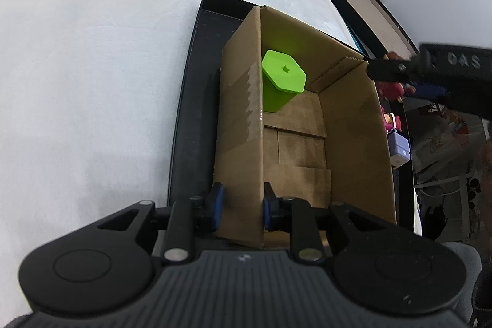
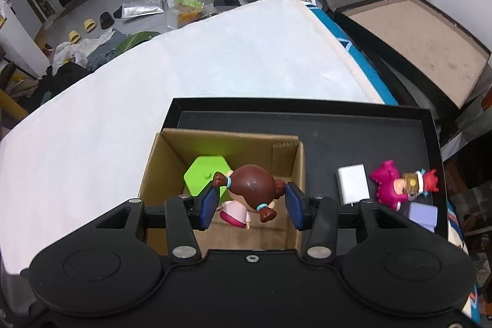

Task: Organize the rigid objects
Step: 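Carry the doll into the cardboard box and release it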

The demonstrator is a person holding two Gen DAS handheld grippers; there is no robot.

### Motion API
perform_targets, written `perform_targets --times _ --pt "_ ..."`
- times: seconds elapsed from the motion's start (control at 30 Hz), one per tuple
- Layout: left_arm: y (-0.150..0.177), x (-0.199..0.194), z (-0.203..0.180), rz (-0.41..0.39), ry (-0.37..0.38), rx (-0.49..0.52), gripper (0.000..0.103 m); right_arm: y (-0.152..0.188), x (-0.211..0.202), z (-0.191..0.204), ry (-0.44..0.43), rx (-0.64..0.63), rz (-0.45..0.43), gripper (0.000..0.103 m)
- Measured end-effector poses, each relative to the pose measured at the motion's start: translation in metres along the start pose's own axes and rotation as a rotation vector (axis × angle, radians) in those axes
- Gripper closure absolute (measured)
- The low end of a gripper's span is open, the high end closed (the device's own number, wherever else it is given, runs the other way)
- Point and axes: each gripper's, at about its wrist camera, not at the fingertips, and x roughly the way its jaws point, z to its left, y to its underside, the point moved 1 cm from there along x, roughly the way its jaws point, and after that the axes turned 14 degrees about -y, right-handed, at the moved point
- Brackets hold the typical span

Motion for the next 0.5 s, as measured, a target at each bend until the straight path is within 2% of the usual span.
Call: perform_targets --times 0.1,0.17,0.23,0.5 --pt "-0.001 0.000 0.000 0.000 0.000 -0.004 0.081 -0.004 0.006 0.000 -0.017 0.011 -0.002 0.056" --pt "0.000 0.000 -0.001 -0.001 -0.003 -0.002 0.081 -0.005 0.007 0.000 0.012 0.006 -0.008 0.054" --pt "0.000 0.000 -0.001 -0.002 -0.004 -0.003 0.081 -0.004 0.003 -0.001 0.001 0.006 -0.019 0.050" --pt "-0.001 0.001 -0.001 0.003 -0.001 -0.007 0.081 0.008 -0.027 -0.024 0.005 0.039 -0.049 0.047"
